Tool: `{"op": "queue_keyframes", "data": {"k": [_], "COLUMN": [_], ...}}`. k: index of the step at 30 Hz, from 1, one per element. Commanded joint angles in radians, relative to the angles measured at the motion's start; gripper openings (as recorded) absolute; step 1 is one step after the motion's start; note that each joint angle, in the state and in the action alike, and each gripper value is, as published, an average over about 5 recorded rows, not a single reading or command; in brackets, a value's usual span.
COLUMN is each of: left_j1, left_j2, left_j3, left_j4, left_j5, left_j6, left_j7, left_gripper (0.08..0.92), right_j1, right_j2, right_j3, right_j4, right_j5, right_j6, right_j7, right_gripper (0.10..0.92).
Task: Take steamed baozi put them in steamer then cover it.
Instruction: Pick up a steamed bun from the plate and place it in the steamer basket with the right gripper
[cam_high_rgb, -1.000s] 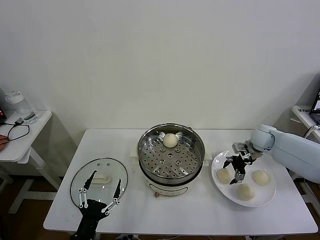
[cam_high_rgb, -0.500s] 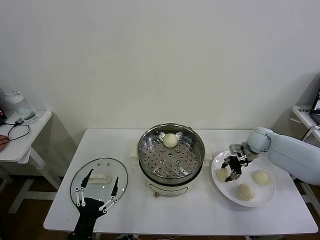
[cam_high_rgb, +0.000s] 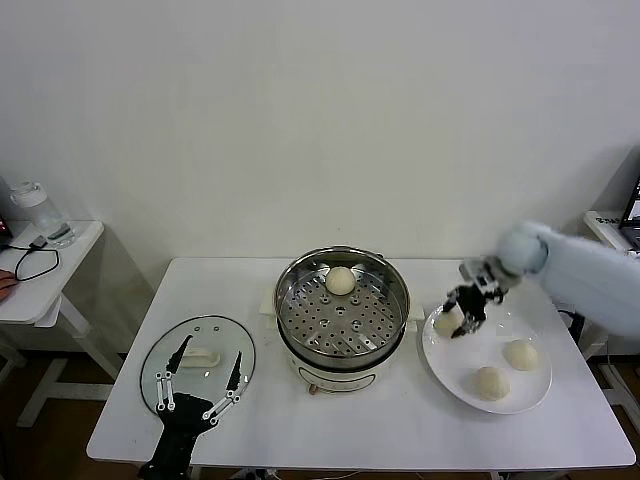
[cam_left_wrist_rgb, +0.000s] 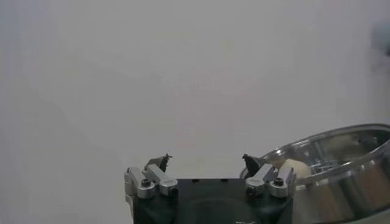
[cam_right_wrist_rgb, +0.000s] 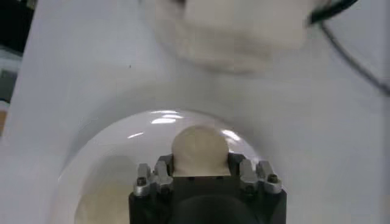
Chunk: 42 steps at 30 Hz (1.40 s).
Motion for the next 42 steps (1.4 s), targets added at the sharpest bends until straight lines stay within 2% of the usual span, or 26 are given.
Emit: {"op": "queue_keyframes", "data": {"k": [1,8,16,27,42], "left_j1": [-0.005,-0.011,-0.020,-0.022,-0.018], "left_j2": [0.006,0.006,0.005,-0.002,-0.002], "left_j3": [0.009,0.016,0.018,0.020,0.012], "left_j4": [-0.001,-0.002,-0.014,-0.027,-0.023], "left_j5": [-0.001,-0.002,-0.005,-0.005,-0.005], "left_j6": [0.000,-0.003,0.000,0.003,-0.002], "left_j7": [0.000,-0.001,-0.003,-0.007,-0.009], "left_gripper": [0.823,0.823,0.823,0.823,0.823], "right_j1": [0.374,0.404,0.286,0.165,0.096], "right_j2": [0.186,0.375,0.507,0.557,0.586], "right_j3": [-0.140,-0.198,-0.236,-0.257,-0.239], "right_j4": [0.056,0.103,0.094,0.048,0.015], "right_j5": [0.148,0.306,0.319,0.294,0.264], "right_j6": [-0.020,-0.099,-0.175,-0.217,-0.220], "right_j7": [-0.153,-0.094,0.036,0.159,0.207], "right_gripper": [0.637,0.645,0.647,0.653,0.657]}}
